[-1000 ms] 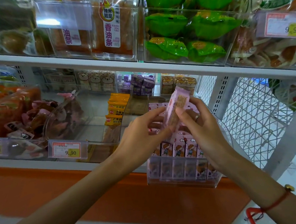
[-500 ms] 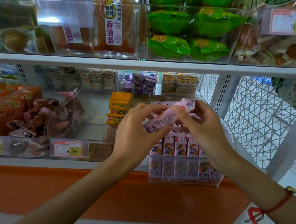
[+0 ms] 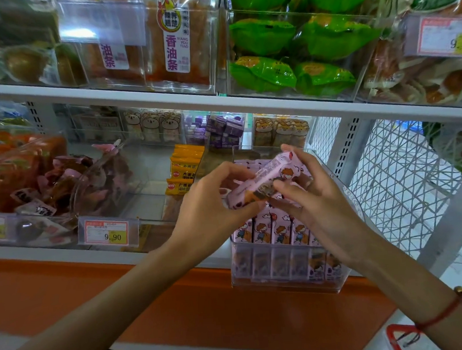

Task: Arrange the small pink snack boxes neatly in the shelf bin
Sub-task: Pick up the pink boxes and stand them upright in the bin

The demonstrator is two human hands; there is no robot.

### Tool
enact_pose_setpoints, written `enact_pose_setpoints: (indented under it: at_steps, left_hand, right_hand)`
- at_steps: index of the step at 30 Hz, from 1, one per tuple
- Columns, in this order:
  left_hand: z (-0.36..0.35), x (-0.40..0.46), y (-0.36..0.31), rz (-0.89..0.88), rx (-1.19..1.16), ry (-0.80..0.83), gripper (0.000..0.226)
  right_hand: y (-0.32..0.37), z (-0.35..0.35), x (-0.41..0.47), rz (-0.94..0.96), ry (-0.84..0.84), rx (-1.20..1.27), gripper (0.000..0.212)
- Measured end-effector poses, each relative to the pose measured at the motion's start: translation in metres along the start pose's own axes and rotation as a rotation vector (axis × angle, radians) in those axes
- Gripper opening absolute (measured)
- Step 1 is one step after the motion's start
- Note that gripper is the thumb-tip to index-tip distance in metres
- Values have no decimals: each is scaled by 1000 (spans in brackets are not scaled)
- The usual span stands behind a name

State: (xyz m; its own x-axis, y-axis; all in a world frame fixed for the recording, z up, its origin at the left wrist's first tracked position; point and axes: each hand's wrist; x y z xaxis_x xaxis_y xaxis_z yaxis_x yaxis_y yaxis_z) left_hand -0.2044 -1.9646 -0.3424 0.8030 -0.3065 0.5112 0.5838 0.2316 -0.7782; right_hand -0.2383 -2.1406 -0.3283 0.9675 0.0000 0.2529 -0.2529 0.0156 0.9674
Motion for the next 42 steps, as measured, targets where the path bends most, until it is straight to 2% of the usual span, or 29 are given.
enact_pose_setpoints:
  at_steps: [5,10,13,16,20,24,27,30,32,35,42]
  left_hand:
    - [-3,-2,-2,14,-63,40,45]
    - [-3,-1,-10,30,-216,24,56]
    - [-2,1,-12,-3,-200,-13,52]
    - [4,4,-14,-24,-339,-114,43]
    - [10,4,-15,-22,-454,-152,39]
    - [15,9,-11,-70,-496,-203,36]
    - [20,16,-6,-137,-454,-384,28]
    - [28,28,0,-170,-393,-476,27]
    - [30,36,4,-165,-382,-444,27]
    - [28,49,12,-150,-361,-345,26]
    - [20,83,26,-154,-213,-70,27]
  right_hand:
    - [0,-2,0,34,-132,-137,56]
    - [1,-5,-4,168,-45,-354,51]
    - [-2,-8,-5,202,16,-393,52]
    - [-8,-9,-1,149,37,-460,59]
    - [-16,-8,6,140,4,-435,35]
    - [-19,-5,16,129,1,-408,38]
    - [-21,0,38,81,-13,-596,46]
    - [-28,2,64,83,15,-921,32]
    - [-35,-2,79,121,51,-1129,31]
    - [-46,-8,95,56,183,-1372,40]
    - [-56,5,82,65,252,-1301,39]
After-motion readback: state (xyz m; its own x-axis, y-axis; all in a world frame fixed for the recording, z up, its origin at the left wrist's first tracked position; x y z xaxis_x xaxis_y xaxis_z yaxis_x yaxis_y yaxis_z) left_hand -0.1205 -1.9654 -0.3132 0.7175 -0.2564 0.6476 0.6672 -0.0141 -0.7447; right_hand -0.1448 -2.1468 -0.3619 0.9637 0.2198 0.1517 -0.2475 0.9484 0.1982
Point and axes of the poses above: each hand's wrist, its own x-axis towards the middle knuckle, its own z-axis out of the back of the hand, y = z × x, and after that the axes turned 7 degrees about -x, right-handed
